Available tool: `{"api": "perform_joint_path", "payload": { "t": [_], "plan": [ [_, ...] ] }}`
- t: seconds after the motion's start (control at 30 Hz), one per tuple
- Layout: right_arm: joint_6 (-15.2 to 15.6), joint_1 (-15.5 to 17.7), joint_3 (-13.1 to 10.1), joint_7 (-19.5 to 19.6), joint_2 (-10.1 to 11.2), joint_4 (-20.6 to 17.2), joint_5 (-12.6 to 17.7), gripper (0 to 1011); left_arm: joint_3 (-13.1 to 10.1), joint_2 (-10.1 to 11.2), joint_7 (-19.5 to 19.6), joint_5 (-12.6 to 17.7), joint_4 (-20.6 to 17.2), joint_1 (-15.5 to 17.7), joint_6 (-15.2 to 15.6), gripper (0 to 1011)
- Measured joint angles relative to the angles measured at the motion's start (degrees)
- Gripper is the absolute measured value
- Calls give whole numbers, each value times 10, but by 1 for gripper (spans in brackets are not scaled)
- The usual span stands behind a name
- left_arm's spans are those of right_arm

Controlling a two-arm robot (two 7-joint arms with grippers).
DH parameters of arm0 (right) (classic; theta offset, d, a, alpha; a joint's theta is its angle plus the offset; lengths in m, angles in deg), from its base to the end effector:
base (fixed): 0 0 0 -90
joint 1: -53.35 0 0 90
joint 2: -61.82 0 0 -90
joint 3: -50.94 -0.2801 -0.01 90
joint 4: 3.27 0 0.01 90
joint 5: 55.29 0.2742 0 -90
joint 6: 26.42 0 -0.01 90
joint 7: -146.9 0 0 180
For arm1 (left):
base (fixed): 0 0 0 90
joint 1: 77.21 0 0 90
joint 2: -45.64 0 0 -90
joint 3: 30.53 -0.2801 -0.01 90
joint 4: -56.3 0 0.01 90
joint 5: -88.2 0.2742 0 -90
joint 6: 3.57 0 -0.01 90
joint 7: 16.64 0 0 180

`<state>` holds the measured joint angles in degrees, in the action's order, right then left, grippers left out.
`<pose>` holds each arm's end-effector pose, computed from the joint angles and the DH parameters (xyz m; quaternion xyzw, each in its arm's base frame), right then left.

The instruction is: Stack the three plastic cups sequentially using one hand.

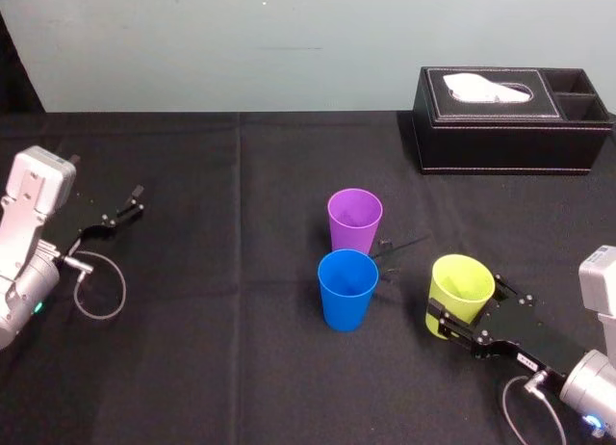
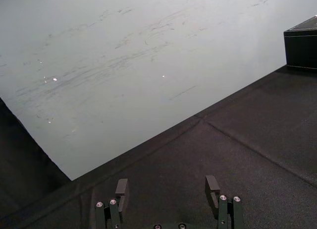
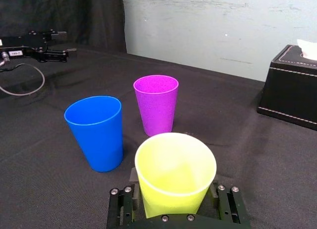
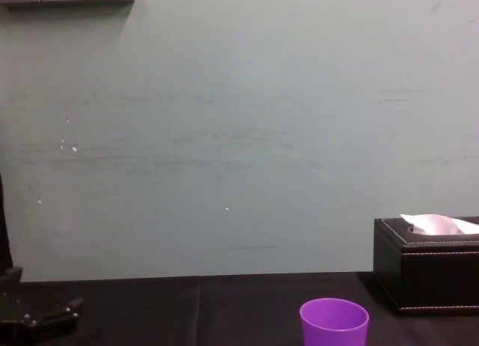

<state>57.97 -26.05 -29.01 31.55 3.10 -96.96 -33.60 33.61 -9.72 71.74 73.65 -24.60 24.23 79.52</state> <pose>0.2373 -0.0971 -0.3069 -0.0849 0.0096 -0.4428 0.8925 0.3238 0.0862 -0.2876 0.1414 -0.1325 0.5800 0.7913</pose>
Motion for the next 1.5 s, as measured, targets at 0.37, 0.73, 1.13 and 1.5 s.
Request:
{"api": "perform_joint_path", "payload": {
  "t": [0.37, 0.73, 1.13, 1.5],
  "plan": [
    [0, 1, 0, 0, 0, 0, 0, 734, 0, 0, 0, 0, 0, 0, 0, 1011],
    [13, 9, -8, 0, 10, -38, 0, 734, 0, 0, 0, 0, 0, 0, 0, 1011],
    [51, -11, -10, 2, 26, -75, 3, 734, 0, 0, 0, 0, 0, 0, 0, 1011],
    [96, -80, 8, 2, 29, -77, 10, 734, 0, 0, 0, 0, 0, 0, 0, 1011]
  ]
}}
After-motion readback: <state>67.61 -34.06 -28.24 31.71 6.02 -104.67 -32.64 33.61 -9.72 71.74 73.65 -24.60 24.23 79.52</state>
